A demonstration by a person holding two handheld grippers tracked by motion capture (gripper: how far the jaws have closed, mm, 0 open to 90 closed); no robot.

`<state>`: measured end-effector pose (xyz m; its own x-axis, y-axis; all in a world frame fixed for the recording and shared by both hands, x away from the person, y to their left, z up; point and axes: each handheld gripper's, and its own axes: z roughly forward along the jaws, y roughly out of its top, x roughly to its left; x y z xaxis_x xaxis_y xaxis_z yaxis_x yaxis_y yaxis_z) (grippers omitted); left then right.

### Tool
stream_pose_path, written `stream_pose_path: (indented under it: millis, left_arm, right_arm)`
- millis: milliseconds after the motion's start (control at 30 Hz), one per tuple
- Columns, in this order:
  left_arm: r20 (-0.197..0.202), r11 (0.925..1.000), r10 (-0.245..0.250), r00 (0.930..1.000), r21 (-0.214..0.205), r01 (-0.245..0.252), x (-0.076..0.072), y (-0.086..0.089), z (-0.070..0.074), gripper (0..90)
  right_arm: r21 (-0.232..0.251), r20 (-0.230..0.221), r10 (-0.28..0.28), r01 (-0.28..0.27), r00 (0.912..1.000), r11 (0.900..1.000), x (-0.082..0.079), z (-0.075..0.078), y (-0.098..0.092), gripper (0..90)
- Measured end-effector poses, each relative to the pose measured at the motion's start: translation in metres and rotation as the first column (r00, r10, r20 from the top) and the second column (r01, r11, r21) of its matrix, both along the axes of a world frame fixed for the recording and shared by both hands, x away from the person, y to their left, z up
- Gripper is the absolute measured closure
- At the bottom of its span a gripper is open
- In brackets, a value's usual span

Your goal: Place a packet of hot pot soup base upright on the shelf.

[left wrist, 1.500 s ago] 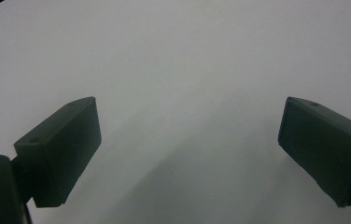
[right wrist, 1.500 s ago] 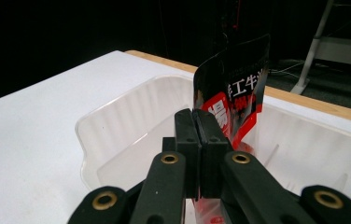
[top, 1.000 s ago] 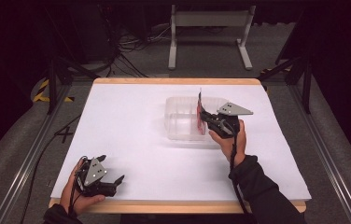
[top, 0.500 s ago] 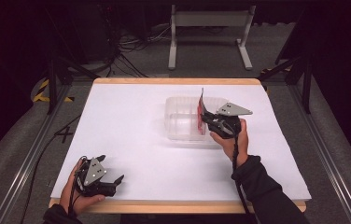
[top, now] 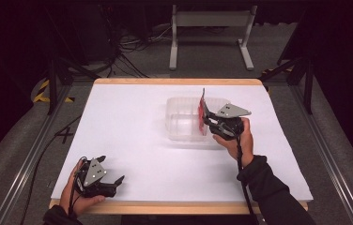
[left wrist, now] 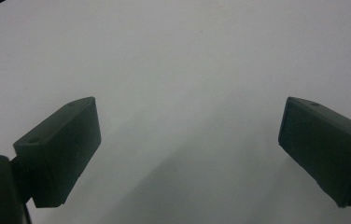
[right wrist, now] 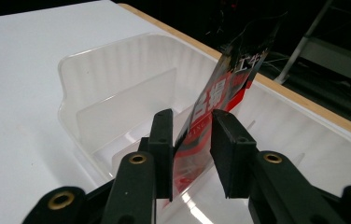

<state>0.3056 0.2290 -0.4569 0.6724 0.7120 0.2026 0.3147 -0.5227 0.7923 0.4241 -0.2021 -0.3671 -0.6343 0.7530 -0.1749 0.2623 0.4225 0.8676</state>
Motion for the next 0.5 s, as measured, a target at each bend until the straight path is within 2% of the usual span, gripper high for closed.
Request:
stream_pose_path:
  millis: [100, 367, 500]
  left_arm:
    - [-0.001, 1.0000, 0.000, 1.0000, 0.001, 0.000, 0.000, 0.000, 0.000, 6.4]
    - [-0.004, 1.0000, 0.000, 1.0000, 0.007, 0.000, 0.000, 0.000, 0.000, 6.4]
    - [-0.007, 1.0000, 0.003, 1.0000, 0.006, -0.002, 0.000, 0.000, 0.000, 6.4]
  right_arm:
    - [-0.031, -0.007, 0.026, -0.026, 0.9996, 0.9992, -0.001, 0.000, 0.000, 68.3]
    - [-0.056, -0.026, 0.051, -0.052, 0.9984, 0.9971, -0.006, 0.003, -0.007, 65.1]
    - [-0.083, -0.019, 0.059, -0.061, 0.9981, 0.9947, -0.009, 0.006, -0.011, 63.4]
